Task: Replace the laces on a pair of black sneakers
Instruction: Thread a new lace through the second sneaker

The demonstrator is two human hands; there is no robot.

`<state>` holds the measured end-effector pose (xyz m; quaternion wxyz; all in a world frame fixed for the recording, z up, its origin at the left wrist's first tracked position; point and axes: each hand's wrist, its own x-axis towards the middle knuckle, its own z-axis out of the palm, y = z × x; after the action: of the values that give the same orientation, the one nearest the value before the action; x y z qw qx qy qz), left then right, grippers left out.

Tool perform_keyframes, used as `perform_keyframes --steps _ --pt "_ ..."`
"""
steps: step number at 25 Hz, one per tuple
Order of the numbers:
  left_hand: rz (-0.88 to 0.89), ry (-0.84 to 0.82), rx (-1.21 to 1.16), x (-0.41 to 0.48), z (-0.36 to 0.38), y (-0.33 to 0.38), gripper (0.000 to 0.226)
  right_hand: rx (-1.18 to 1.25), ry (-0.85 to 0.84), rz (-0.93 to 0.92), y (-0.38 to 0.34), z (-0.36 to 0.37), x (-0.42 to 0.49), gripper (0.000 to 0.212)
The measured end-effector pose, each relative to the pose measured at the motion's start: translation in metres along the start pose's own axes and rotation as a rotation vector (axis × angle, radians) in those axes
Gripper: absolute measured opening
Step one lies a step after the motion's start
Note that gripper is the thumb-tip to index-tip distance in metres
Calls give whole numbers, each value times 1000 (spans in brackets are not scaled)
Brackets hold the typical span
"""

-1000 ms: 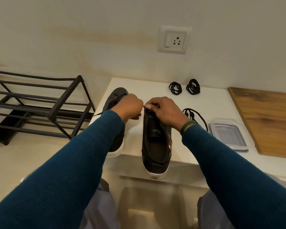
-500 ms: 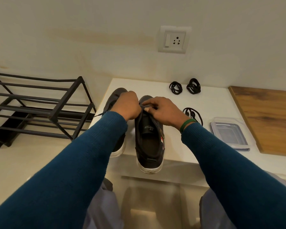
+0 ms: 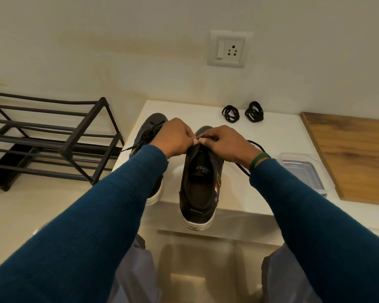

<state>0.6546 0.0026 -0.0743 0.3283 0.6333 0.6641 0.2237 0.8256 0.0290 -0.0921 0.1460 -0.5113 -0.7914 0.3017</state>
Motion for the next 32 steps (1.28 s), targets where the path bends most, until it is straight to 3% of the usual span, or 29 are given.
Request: perform_keyframes --steps 4,7,9,11,15,17,18,20,21,23,24,27,29,32 --pt "-99 74 65 3 -1 4 23 120 55 -30 -5 8 -5 36" --pt "-220 41 -218 0 0 7 16 44 31 -31 -5 9 -3 41" --pt "-313 -79 -480 -7 5 13 18 69 -53 28 -4 -1 -1 32" --pt "-323 -145 -587 -12 9 16 16 116 -89 62 -3 -7 -1 19" --pt "-294 -105 -413 -13 12 21 18 -79 -22 38 -4 -2 -2 13" --pt "-283 -1 -569 -9 1 31 20 -115 -22 34 -1 -4 -3 16" --pt "-252 93 -822 -8 -15 35 26 -92 -20 48 1 -6 -3 17" --pt "-8 393 -1360 -1 -56 31 24 -56 -24 68 6 -8 -4 20" --pt "141 553 -1404 1 -74 25 20 -51 -24 72 7 -8 -4 21" --pt "245 689 -998 1 -83 14 19 -30 -18 69 8 -5 -5 19" --pt "253 623 -678 1 -73 13 20 -12 -18 65 9 -4 -5 17" --pt "211 67 180 0 -17 13 28 22 -31 47 12 -7 -4 12" --pt "145 -116 431 1 7 9 34 39 -40 19 14 -8 -4 12" --pt "92 -178 380 5 3 8 16 56 -38 6 13 -8 -6 16"
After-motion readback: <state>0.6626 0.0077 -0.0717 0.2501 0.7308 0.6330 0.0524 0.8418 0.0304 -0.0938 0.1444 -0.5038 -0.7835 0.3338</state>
